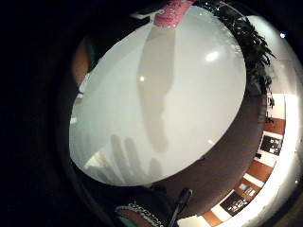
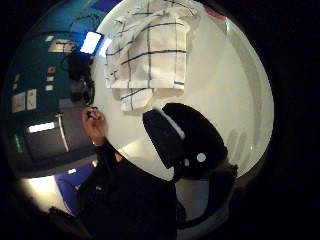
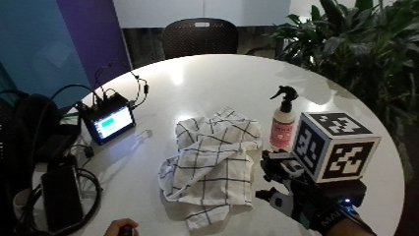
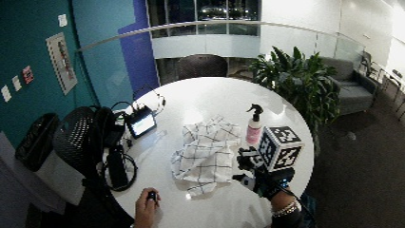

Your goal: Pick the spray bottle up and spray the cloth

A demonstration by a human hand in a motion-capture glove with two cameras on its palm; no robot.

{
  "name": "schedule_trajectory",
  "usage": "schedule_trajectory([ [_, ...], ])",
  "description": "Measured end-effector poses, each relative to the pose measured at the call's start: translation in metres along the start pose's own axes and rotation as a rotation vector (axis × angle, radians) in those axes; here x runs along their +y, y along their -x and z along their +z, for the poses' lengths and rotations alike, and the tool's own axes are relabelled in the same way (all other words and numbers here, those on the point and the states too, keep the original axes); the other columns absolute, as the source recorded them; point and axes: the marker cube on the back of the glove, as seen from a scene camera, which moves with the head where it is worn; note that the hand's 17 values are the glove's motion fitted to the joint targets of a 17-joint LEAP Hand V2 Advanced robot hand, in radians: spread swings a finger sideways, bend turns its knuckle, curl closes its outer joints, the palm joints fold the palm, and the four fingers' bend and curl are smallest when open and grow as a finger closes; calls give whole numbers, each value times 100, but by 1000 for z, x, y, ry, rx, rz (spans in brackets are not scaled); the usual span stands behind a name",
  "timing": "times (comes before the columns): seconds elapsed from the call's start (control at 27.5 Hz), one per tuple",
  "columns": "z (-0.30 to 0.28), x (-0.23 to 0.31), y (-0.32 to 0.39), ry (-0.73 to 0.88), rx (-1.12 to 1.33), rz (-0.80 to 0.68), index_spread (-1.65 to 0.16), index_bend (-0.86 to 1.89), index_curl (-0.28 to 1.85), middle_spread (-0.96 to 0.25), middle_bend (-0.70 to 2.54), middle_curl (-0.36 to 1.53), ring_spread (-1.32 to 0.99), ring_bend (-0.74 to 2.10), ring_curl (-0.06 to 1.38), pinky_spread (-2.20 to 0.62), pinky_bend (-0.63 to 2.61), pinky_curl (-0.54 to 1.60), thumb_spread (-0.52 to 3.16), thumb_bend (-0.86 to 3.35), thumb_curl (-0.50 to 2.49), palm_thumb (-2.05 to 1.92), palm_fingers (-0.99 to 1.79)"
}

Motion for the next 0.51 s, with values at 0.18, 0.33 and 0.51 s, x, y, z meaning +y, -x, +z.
schedule_trajectory([
  [0.18, 1, -4, -2, 21, -2, -1, -33, 14, 8, -3, 24, 10, -2, 35, 11, 19, 35, 13, 68, 19, 7, 32, 30],
  [0.33, 0, -4, -3, 35, -4, -1, -39, 16, 12, -3, 24, 14, -2, 36, 14, 23, 34, 16, 85, 18, 9, 34, 29],
  [0.51, 0, -4, -4, 19, -1, -5, -41, 18, 16, -2, 23, 17, -1, 36, 16, 26, 32, 19, 99, 17, 11, 36, 30],
])
